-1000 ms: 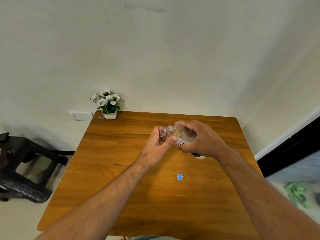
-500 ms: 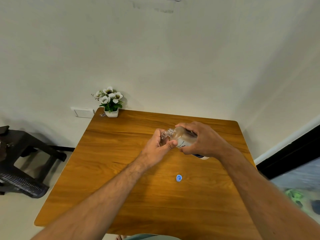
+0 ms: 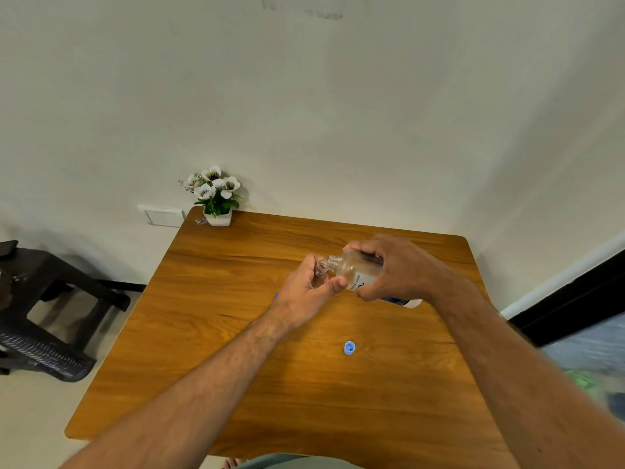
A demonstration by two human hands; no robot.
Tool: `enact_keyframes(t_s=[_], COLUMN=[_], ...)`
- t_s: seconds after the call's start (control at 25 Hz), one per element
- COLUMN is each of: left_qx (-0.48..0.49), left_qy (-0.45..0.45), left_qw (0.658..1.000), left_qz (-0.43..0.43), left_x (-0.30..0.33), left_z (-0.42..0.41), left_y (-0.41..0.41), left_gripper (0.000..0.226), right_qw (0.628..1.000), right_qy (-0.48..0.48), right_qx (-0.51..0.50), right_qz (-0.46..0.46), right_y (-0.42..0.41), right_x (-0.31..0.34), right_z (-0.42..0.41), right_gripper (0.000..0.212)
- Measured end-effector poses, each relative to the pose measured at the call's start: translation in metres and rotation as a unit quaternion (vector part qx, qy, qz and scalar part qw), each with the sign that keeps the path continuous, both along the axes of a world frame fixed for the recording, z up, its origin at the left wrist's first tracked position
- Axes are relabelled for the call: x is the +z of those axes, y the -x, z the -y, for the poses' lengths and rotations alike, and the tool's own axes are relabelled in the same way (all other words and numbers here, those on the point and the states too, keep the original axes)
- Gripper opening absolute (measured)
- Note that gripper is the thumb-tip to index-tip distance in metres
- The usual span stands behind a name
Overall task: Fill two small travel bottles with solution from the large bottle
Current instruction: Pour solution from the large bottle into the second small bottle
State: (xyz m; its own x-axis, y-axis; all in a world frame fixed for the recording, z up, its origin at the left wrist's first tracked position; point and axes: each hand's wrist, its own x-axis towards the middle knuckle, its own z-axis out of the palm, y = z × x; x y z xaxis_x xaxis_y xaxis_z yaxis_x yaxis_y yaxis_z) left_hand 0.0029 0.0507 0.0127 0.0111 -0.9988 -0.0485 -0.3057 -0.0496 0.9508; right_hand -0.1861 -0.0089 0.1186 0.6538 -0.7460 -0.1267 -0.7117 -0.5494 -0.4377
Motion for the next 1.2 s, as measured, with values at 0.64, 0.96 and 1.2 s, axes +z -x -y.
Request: enact_keyframes(t_s=[0.64,0.96,1.2], left_qx=[-0.008,-0.013,-0.013], left_qy=[0.009,0.006,0.013], left_qw=[1.0,1.0,1.0], left_qz=[-0.018,-0.011,-0.014], left_x=[-0.007,-0.006,-0.005], left_z=[-0.001,-0.004,-0.007], left_y=[-0.003,-0.004,-0.003], left_gripper=[0.08,0.091,0.089], right_qw=[0.998,0.998,0.997], right_qy=[-0.008,-0.023,-0.036], right_qx=[0.007,0.004,0.004], right_qz=[-0.061,-0.066,-0.071], right_y=[-0.011,-0.012,-0.013], right_x=[0.007,0.003,0.001], right_z=[0.003,0.005,0.005], right_gripper=[0.065,0.065,0.067])
